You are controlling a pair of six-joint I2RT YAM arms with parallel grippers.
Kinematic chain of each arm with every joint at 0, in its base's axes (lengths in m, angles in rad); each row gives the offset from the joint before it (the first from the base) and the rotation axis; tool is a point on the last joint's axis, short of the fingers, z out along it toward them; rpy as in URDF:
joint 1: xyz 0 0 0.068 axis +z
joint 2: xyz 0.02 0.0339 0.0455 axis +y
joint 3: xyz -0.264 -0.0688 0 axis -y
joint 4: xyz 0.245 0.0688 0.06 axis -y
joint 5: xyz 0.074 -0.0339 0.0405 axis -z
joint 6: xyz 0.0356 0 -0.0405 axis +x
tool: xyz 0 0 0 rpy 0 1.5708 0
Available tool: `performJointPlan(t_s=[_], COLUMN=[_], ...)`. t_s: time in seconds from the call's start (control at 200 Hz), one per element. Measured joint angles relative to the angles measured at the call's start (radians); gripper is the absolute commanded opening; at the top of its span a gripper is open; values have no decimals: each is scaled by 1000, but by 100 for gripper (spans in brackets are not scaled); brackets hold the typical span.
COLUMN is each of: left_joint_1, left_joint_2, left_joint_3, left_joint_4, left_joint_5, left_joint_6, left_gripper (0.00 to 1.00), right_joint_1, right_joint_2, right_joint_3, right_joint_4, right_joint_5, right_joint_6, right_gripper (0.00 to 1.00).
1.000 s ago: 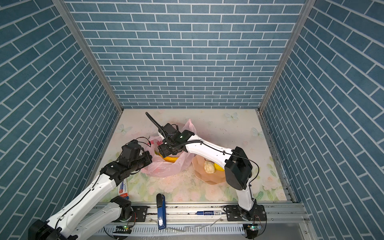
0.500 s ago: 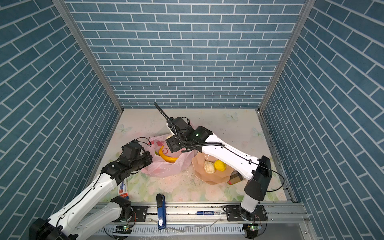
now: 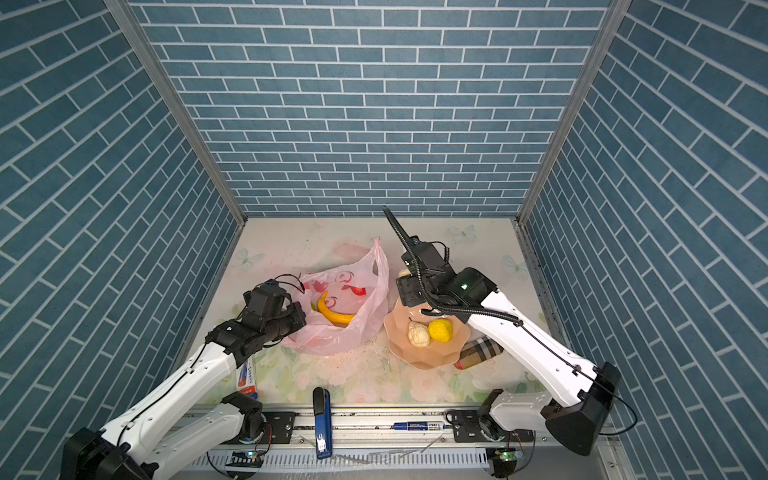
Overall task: Take the fake fruits out of the plastic bag
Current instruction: 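Carry the pale fruit over the peach bowl with the right gripper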
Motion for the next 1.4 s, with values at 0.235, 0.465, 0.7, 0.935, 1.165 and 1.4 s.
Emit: performJointPlan(t_s=[0.235,0.465,0.7,0.935,1.165,1.4], left_joint_1=[0,0,0,0,0,0], left_joint_2=[23,26,26,30,47,47], left_joint_3=[8,8,8,8,8,8], left_joint_4=[3,3,2,0,0,0], left_joint_5=[0,0,-5,-11,-10,-10], left_joint_6=[2,2,2,2,2,2], left_gripper=[0,0,0,0,0,0], right_joint_1=[-116,-175,-216,-239,-245,-250], right_joint_2=[-2,116,204,243,261,272], right_joint_3=[-192,-279,-315,-367,-402,-413], right_joint_4=[72,196,301,367,402,428], right_joint_5=[-36,-105,-167,-209,-229,-235], right_joint_6=[32,39,40,42,42,42], right_gripper=[46,46,46,48,53,65])
